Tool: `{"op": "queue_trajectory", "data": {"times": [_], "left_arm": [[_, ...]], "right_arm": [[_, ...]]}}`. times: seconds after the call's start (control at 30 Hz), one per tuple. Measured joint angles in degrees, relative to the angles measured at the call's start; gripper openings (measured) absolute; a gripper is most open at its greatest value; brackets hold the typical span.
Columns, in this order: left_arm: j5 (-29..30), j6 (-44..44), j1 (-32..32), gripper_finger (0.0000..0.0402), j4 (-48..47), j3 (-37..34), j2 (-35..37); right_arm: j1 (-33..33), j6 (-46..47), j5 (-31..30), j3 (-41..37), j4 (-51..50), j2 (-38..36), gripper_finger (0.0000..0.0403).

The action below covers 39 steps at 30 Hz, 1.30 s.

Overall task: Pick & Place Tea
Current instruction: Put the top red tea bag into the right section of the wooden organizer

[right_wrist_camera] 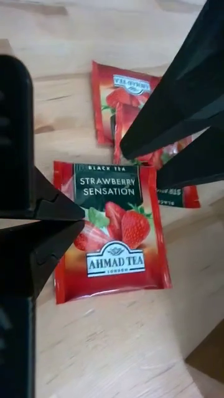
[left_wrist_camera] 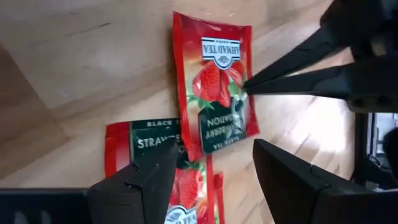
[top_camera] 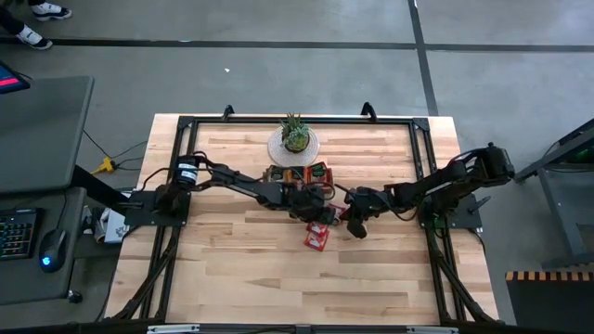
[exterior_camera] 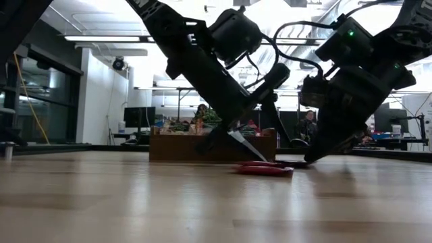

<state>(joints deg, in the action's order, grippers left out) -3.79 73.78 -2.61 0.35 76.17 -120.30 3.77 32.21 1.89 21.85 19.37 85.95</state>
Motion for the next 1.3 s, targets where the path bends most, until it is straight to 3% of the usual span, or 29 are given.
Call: {"op": "queue_trajectory", "data": {"times": [0.6,0.97,1.2,1.3], "left_arm": [[-0.6,0.1,0.4,0.0213,3.4,0.0,-1.4],[-0.7,0.0,0.4,0.0213,3.6,-0.1,-1.4],[-1.0,0.0,0.3,0.0212,3.4,-0.1,-1.4],[-1.0,0.0,0.3,0.0192,3.1,-0.1,-1.4]], "right_arm": [[0.0,0.8,0.1,0.0,3.2,0.3,0.0],[0.0,4.2,3.6,1.1,15.5,12.0,0.0],[0.1,3.6,4.8,3.3,13.9,12.9,0.0],[0.1,3.5,4.9,3.4,13.5,12.9,0.0]]}}
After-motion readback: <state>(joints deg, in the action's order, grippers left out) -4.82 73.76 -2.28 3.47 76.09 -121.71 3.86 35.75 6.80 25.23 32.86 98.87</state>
